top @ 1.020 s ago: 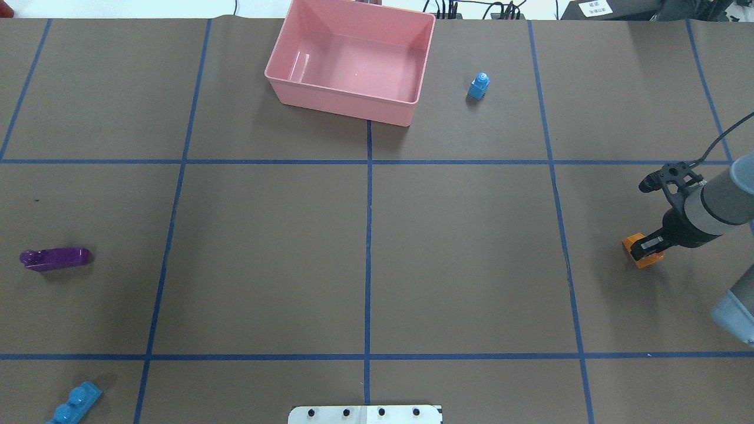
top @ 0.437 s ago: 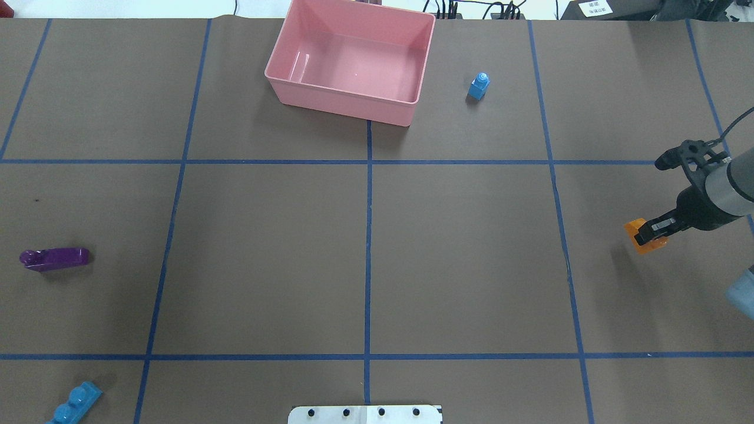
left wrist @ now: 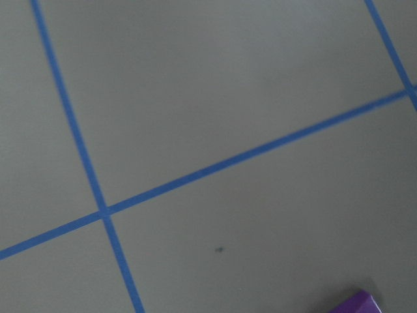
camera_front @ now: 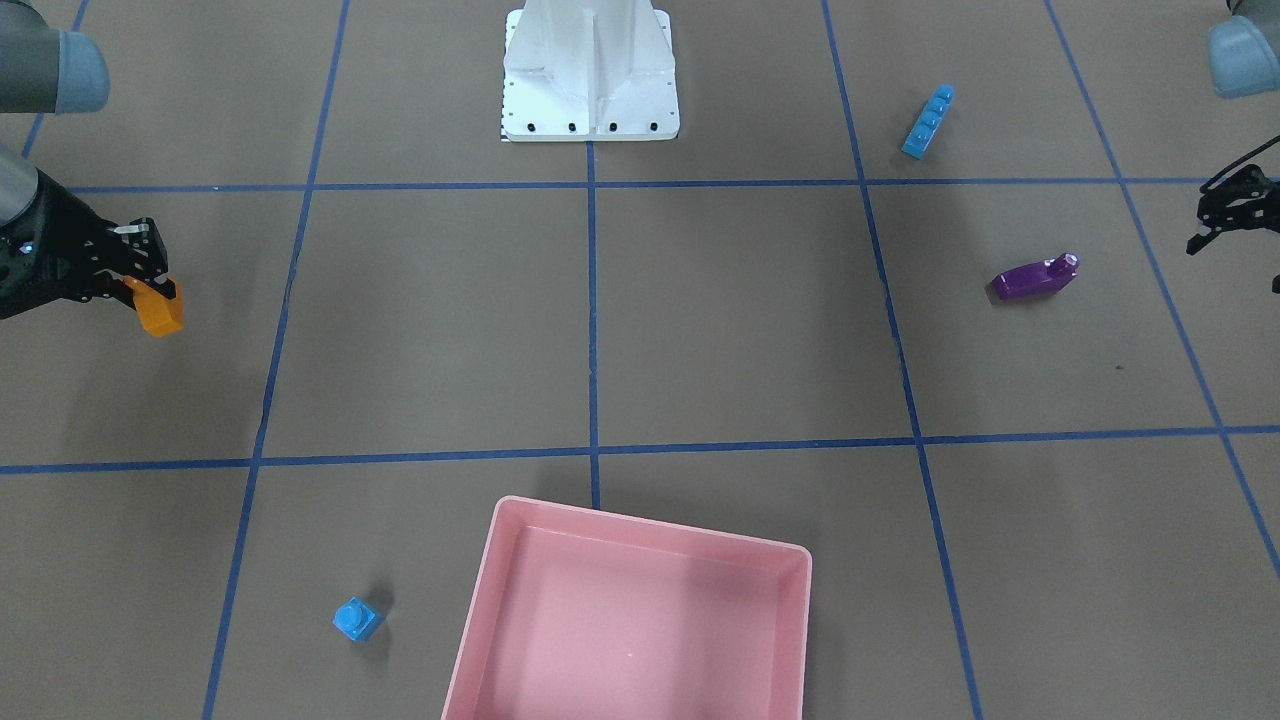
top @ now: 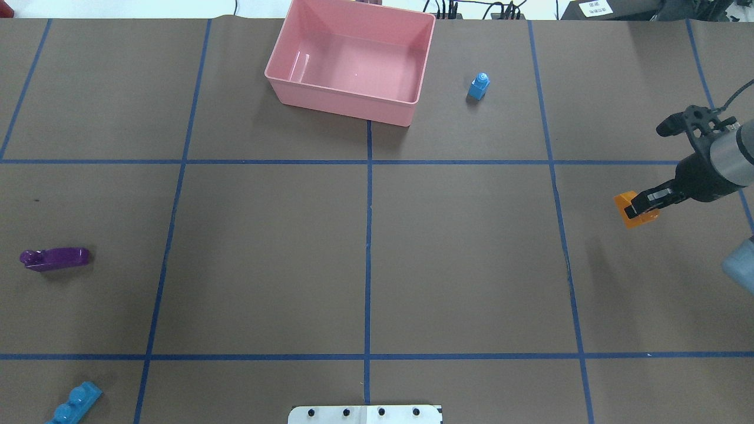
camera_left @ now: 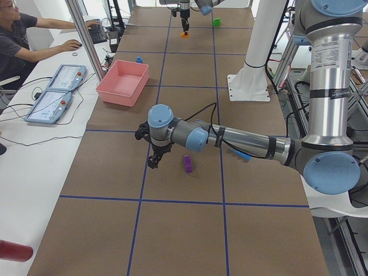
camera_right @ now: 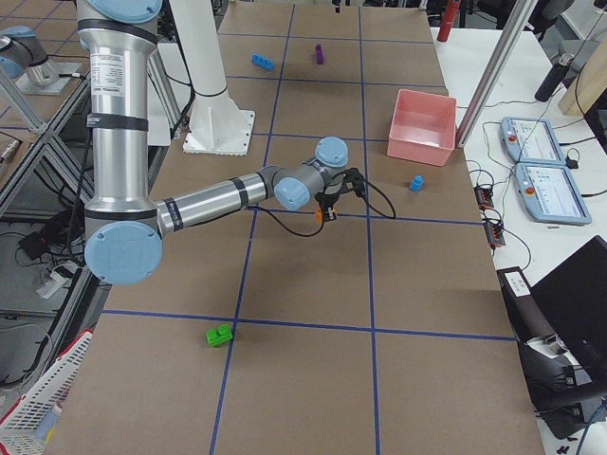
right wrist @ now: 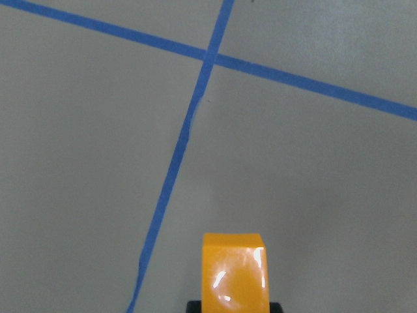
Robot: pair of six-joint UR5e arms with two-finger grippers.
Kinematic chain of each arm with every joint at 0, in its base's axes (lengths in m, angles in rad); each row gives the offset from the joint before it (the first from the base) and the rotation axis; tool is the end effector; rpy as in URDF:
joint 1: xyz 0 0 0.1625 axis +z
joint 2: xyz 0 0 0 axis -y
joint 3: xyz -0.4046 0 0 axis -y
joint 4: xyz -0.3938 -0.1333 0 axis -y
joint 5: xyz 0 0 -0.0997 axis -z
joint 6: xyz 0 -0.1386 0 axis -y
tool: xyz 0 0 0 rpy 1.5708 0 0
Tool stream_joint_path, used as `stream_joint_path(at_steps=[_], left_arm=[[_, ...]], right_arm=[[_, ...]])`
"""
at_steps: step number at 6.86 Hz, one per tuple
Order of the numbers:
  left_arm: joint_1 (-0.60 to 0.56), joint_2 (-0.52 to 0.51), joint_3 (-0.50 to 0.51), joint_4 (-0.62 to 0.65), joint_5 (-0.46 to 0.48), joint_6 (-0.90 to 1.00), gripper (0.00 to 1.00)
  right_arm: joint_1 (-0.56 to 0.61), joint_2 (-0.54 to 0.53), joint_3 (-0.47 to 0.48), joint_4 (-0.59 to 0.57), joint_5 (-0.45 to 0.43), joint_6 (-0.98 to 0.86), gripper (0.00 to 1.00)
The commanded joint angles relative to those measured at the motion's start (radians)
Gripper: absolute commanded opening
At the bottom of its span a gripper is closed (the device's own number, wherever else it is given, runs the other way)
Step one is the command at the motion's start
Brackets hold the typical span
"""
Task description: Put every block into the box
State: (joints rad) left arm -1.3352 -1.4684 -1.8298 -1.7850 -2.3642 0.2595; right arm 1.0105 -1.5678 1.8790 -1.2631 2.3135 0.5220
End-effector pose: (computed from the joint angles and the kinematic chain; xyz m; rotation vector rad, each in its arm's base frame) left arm 0.0775 -0.4707 0.5580 0.3662 0.7923 0.6108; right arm -0.2410 -0.4586 0.4718 0.1356 -0.9203 -0.2652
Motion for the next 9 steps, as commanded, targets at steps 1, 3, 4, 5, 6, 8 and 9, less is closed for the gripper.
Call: stream_joint_path(at_steps=[1,3,4,5,6,8,9], left_arm=[[0.078,0.088,-0.028,-0.081,0.000,0.205,1.00],[0.196,0.100,-0.020,-0.108,0.002,0.199,1.00],[0.242,0.102,-0.014,-0.108,0.005,0.199,1.00],[0.290,0.100,-0.009,-0.109,0.031,0.195,1.00],[0.336,0.094,-0.006,-0.114,0.081,0.182,1.00],[0.390,0.073,0.070,-0.215,0.100,0.103,1.00],[0.410,0.051,0.145,-0.313,0.100,0.065,1.00]], right_arm=[[0.052,0.112,0.003,-0.105,0.036,0.042,0.00],[0.082,0.219,0.002,-0.122,0.053,0.187,0.00],[0.094,0.256,0.000,-0.122,0.057,0.240,0.00],[0.108,0.281,0.002,-0.122,0.075,0.262,0.00],[0.115,0.297,0.002,-0.122,0.087,0.288,0.00],[0.123,0.342,0.000,-0.122,0.104,0.353,0.00],[0.126,0.351,0.000,-0.122,0.106,0.360,0.00]])
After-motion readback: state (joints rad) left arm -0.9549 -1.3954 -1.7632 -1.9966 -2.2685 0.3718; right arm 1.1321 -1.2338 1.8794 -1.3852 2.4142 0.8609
